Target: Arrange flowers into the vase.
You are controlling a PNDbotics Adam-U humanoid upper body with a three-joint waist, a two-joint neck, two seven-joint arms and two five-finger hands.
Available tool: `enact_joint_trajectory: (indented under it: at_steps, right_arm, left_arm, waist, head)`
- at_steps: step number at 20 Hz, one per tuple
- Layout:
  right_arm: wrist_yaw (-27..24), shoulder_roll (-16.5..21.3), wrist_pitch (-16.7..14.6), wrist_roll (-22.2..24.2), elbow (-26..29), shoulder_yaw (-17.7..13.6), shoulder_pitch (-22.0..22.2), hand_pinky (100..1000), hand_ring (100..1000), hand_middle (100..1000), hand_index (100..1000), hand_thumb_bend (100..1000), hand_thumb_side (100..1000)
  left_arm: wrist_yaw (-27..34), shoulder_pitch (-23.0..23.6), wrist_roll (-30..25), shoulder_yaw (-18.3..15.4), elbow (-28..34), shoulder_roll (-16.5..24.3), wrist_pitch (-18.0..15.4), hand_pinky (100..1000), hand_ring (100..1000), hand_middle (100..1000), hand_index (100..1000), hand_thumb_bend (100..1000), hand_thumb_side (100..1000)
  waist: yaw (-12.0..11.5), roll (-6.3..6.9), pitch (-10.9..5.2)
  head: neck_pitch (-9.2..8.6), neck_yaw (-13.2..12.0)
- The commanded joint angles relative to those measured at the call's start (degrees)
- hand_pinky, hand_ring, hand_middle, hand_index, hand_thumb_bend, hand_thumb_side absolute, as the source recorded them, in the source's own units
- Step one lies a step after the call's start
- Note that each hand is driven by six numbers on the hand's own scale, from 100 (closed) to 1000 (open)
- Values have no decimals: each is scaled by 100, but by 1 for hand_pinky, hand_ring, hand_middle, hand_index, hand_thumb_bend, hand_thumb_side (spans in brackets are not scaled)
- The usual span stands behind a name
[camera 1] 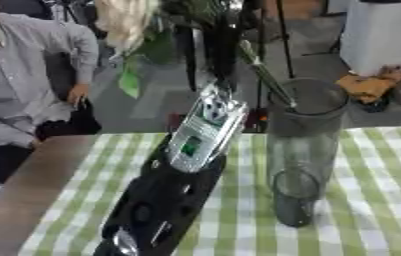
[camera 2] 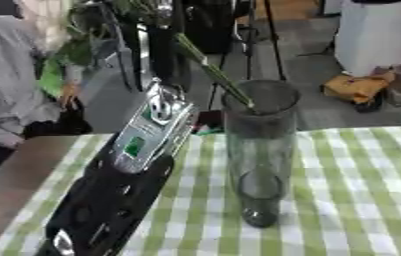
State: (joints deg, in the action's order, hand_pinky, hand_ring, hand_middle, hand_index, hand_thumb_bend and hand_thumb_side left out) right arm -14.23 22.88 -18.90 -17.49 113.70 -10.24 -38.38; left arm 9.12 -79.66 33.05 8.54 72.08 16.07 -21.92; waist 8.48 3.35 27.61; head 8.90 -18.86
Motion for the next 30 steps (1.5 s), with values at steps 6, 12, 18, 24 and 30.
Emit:
enact_joint_trajectory:
  at_steps: [6,12,18,24,30]
  right_arm:
    - [-67,93,-3,-35,89,-66,-67,748,825,820,847,100,1000]
    - [-61,114,17,-43,89,-93,-20,749,825,819,847,100,1000]
    - [-48,122,33,-57,89,-129,27,750,825,819,847,100,1000]
    - [-48,105,36,-81,89,-137,52,750,823,819,846,100,1000]
    - [-50,87,37,-106,89,-138,73,749,822,818,846,100,1000]
  left_arm:
    - [-124,-111,150,-60,-68,73,-6,282,426,353,201,462,682]
    - [-726,-56,222,-46,-356,128,444,246,408,322,200,343,693]
    - [-1220,8,252,-34,-441,196,781,234,406,330,225,366,679]
    - [-1341,40,178,-7,-460,204,931,237,416,358,381,392,679]
    - [-1459,60,-5,36,-529,228,1263,234,427,382,444,316,662]
  waist:
    - [52,-41,-88]
    - [18,-16,-63]
    - [-14,3,-70]
    - [-37,0,-117]
    - [-63,-1,-173]
  head:
    - [-226,-64]
    - [-87,16]
    - [5,84]
    - [17,98]
    - [60,129]
